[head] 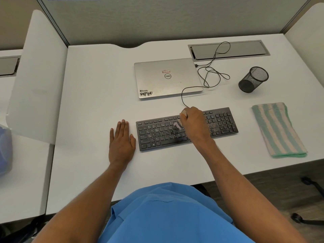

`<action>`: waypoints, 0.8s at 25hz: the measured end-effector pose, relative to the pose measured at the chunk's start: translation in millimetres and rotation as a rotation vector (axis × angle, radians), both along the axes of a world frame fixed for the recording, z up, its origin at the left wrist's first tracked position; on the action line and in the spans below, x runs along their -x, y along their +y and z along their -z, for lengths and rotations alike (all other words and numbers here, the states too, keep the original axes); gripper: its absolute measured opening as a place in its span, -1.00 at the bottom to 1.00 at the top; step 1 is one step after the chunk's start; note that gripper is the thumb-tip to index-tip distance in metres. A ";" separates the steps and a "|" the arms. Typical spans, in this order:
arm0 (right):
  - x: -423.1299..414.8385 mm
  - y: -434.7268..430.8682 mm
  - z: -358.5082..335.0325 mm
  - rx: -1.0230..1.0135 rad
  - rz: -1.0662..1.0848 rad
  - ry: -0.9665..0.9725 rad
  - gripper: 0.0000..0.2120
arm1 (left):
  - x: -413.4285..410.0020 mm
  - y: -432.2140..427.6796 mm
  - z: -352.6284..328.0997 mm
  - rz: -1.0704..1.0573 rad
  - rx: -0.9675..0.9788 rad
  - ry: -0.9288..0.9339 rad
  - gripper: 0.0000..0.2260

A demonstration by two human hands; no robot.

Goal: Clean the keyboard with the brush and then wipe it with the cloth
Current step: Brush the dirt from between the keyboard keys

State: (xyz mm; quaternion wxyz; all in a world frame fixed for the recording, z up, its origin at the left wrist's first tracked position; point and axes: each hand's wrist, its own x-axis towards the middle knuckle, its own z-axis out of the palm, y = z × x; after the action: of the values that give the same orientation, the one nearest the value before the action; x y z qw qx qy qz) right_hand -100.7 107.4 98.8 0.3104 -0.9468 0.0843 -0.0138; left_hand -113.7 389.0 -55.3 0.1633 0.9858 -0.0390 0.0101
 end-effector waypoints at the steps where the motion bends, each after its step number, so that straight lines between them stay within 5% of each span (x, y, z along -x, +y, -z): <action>1: -0.9 -1.7 -0.8 0.025 -0.001 0.017 -0.69 | -0.1 -0.1 -0.7 0.003 0.002 -0.002 -0.41; 7: -0.2 -6.8 -13.8 0.009 0.033 -0.113 -0.65 | -1.1 1.7 -1.6 0.014 0.006 -0.015 -0.41; 15: -2.1 -16.9 1.4 0.051 0.027 0.021 -0.67 | -0.9 1.0 -2.8 0.006 0.013 -0.016 -0.41; 20: -1.3 -16.8 -5.7 -0.031 0.016 -0.078 -0.64 | -0.1 0.4 -3.9 0.003 0.022 -0.017 -0.41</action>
State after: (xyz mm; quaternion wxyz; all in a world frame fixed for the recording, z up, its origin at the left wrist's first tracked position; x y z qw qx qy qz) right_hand -99.4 90.6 104.5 0.3278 -0.9400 0.0798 -0.0516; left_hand -113.6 389.4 -51.4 0.1736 0.9838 -0.0416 0.0185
